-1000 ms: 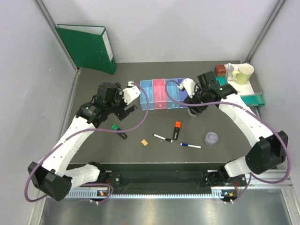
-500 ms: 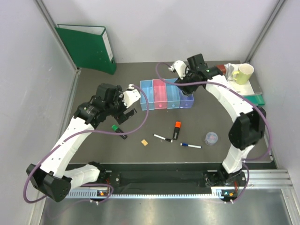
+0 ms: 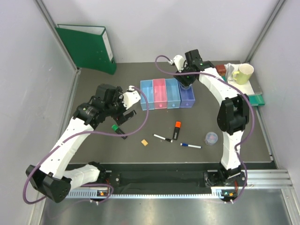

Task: Sort the stationery into containers
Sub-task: Place the stationery in the storage box.

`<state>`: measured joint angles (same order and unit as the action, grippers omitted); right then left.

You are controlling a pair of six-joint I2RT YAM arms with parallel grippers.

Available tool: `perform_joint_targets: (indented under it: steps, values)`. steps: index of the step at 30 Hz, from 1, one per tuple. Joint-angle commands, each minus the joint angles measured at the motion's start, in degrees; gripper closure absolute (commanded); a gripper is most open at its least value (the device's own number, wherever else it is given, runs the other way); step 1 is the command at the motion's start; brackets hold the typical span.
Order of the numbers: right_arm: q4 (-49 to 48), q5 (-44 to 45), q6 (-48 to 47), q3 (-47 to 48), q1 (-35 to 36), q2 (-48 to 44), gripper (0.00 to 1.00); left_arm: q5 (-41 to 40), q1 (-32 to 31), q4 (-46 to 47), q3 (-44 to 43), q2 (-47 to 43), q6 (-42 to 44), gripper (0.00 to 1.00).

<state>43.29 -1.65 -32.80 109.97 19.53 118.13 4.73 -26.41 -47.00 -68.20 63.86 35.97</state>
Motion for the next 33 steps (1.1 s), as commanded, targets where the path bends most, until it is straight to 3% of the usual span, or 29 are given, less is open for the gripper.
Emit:
perform_joint_targets:
  steps: [1,18,21,22,28,33]
  values:
    - [-4.0,-0.46,0.1,3.85,-1.07,0.17,0.98,0.63,-0.22,0.86,-0.97,-0.93,1.04,0.04]
    - [-6.55,-1.95,0.8,1.91,-1.25,2.63,0.92,0.89,-0.22,1.83,-2.99,2.24,0.6,0.03]
    - [-6.9,-1.78,0.8,1.91,-1.25,2.46,0.77,1.07,-0.22,1.74,-2.99,2.33,0.42,0.03]
    - [-6.9,-1.78,0.72,1.91,-1.25,2.2,0.63,1.24,-0.3,1.74,-2.81,2.24,0.33,0.03]
    - [-7.17,-1.16,0.36,2.0,-1.25,0.62,0.26,4.14,-0.3,1.65,-1.15,2.06,0.77,0.03]
    - [-7.25,-0.64,0.45,1.91,-1.33,-0.7,0.13,7.56,-0.3,1.83,1.84,1.54,3.41,0.03]
